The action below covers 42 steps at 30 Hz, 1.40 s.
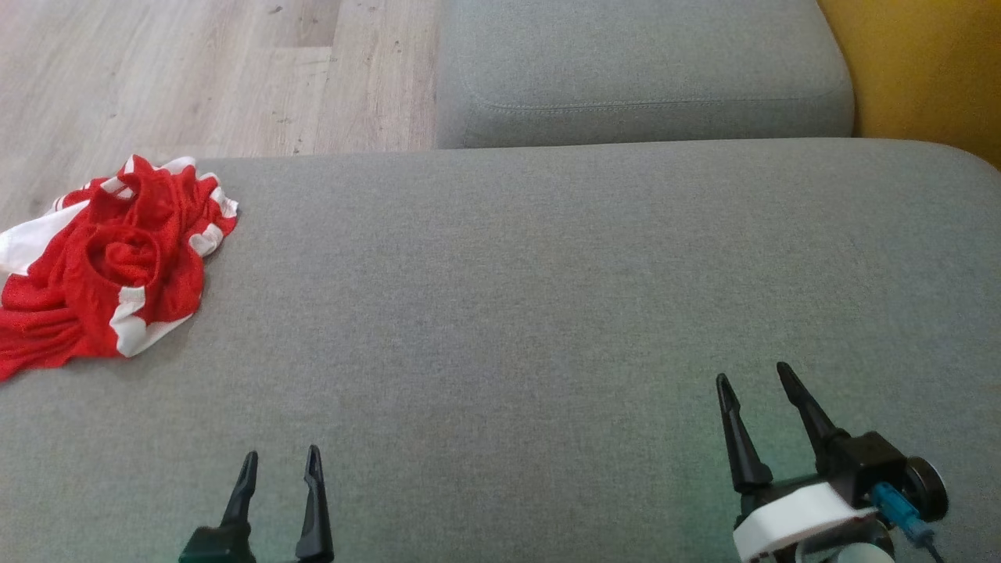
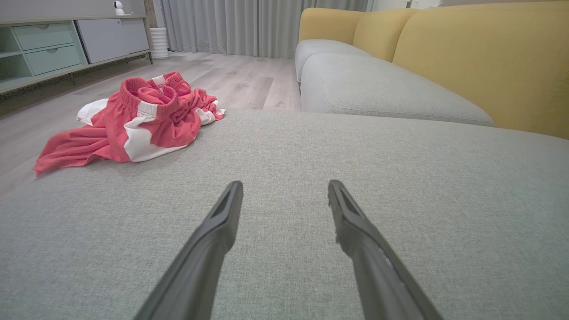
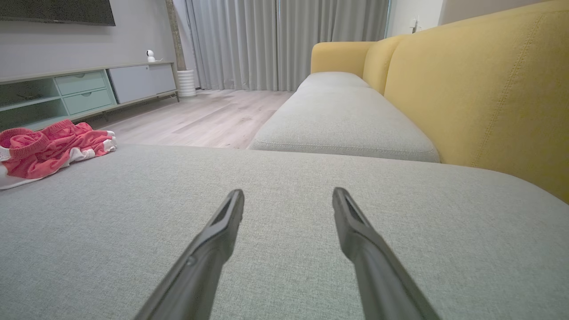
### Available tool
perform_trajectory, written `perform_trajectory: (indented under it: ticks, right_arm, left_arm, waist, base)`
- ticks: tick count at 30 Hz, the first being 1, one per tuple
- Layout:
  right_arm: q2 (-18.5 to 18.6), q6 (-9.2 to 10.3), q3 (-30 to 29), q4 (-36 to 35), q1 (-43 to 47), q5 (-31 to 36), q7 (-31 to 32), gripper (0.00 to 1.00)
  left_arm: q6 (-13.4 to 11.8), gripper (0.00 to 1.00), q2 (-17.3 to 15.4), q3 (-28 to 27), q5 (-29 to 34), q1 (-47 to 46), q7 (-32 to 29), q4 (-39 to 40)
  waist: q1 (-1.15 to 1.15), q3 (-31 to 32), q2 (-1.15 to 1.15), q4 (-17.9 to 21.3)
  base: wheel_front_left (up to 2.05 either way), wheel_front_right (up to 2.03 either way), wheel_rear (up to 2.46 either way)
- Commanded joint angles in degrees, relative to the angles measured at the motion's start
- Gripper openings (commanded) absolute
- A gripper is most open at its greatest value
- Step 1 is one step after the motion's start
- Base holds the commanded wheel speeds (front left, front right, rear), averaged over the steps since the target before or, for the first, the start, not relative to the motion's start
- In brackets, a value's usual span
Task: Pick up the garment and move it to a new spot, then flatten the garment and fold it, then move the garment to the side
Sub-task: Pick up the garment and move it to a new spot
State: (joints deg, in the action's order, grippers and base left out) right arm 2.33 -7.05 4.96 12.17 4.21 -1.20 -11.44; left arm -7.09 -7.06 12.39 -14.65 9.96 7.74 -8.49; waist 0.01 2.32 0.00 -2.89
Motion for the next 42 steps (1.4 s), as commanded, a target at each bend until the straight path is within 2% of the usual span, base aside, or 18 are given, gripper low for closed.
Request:
perform_trajectory:
  ticks: [1,9,13,18,26,31,42]
  right_arm:
    - [0.54,-0.44,1.24,-1.39,-1.70,-0.12,-0.80,1.00]
    - [0.54,-0.44,1.06,-0.94,-1.45,-0.35,-0.80,1.00]
    - [0.54,-0.44,0.60,-0.91,-0.87,-0.66,-0.78,1.00]
    - [0.54,-0.44,-0.12,-1.08,-0.06,-1.07,-0.82,1.00]
    - [0.54,-0.44,0.71,-1.13,-0.39,-1.77,-1.20,1.00]
    - [0.54,-0.44,1.80,-0.67,-1.15,-2.29,-1.62,1.00]
    - [0.54,-0.44,5.79,0.49,-4.16,-1.34,-1.35,1.00]
  left_arm:
    - [-0.43,1.00,-0.78,-1.75,-0.16,-1.18,0.64,1.65]
    - [-0.54,1.00,-1.03,-1.36,-0.41,-1.08,0.56,1.42]
    - [-0.50,1.00,-1.16,-0.93,-0.40,-1.21,0.35,1.46]
    - [-0.48,1.00,-1.53,-0.48,-0.20,-1.73,0.04,1.84]
    - [-0.88,1.00,-2.76,-0.76,-0.23,-1.44,-0.64,2.81]
    - [-1.16,1.00,-3.27,-1.08,-0.53,-1.10,-0.78,3.62]
    - [-3.00,1.00,-2.72,-2.84,-1.93,0.48,1.30,4.77]
  waist:
    - [-0.01,0.07,0.00,0.00]
    - [-0.01,0.40,0.00,-0.23]
    - [-0.01,0.58,0.00,-1.54]
    - [-0.01,0.84,0.00,-6.52]
    - [-0.01,1.04,0.00,-18.21]
    - [-0.01,0.99,0.00,-24.05]
    - [-0.01,-0.77,0.00,-26.02]
  base:
    - [0.00,0.00,0.00]
    - [0.00,0.00,0.00]
    - [0.00,0.00,0.00]
    - [0.00,0.00,0.00]
    - [0.00,0.00,0.00]
    - [0.00,0.00,0.00]
    - [0.00,0.00,0.00]
